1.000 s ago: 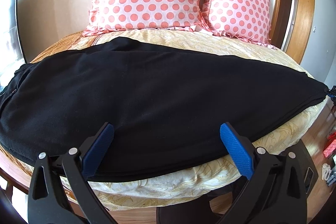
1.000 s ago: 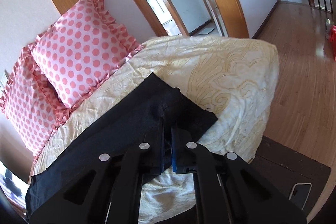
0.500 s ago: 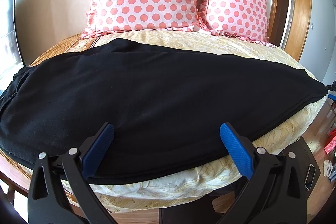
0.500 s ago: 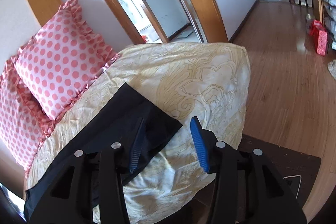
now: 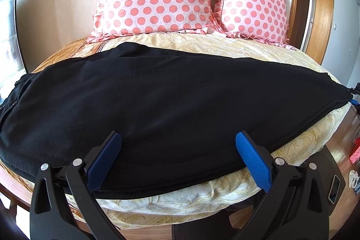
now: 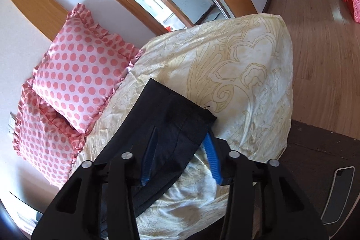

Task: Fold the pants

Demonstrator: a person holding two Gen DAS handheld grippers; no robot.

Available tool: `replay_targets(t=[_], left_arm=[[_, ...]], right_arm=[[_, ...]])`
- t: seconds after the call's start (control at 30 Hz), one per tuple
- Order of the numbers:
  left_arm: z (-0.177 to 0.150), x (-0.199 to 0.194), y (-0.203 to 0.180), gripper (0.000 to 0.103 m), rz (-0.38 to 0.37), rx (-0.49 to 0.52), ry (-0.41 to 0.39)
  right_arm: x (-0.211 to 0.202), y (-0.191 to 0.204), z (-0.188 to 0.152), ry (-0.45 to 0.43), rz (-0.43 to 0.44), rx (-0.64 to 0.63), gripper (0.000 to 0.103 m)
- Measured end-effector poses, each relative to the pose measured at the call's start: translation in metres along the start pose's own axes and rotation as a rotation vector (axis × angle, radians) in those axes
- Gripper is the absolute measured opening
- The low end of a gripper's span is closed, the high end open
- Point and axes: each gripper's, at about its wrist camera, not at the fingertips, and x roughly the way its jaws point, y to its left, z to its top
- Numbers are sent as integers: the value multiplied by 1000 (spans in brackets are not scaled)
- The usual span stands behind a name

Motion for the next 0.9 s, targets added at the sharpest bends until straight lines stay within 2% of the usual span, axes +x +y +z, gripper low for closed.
replay_targets(t=[0.07, 0.13, 0.2, 0.3, 0.4, 0.5, 0.57, 0.6, 0.7, 0.73, 0.8, 0.87, 0.9], left_arm=[[0, 0, 0, 101, -3, -2, -2], [1, 1, 1, 101, -5, -5, -4], [1, 1, 1, 101, -5, -5, -3], [0, 1, 1, 101, -6, -11, -6], [2, 1, 2, 101, -7, -23, -11], [3, -2, 5, 101, -25, -58, -20], [3, -9, 8, 101, -53, -101, -35], [4, -13, 9, 101, -60, -115, -45], [4, -29, 12, 101, -40, -135, -96], [4, -38, 16, 101, -18, -136, -122], [4, -48, 20, 101, 13, -138, -148], [3, -57, 30, 101, 47, -156, -162], [2, -60, 36, 101, 59, -168, -164]], right_arm=[[9, -5, 1, 19, 36, 26, 12], [11, -3, 1, 6, 47, 26, 10], [4, 12, 1, -37, 47, -35, 8], [-8, 58, -1, -100, 100, -168, 7], [-18, 128, -15, -142, 206, -340, 7], [-20, 213, -55, -112, 403, -524, 7], [-15, 262, -96, -36, 534, -636, 7], [-7, 289, -127, 39, 612, -699, 7], [19, 330, -202, 265, 730, -804, 7], [33, 339, -237, 376, 742, -849, 7], [60, 343, -297, 568, 693, -928, 7], [77, 340, -328, 669, 637, -949, 7], [80, 338, -334, 670, 623, -951, 7]])
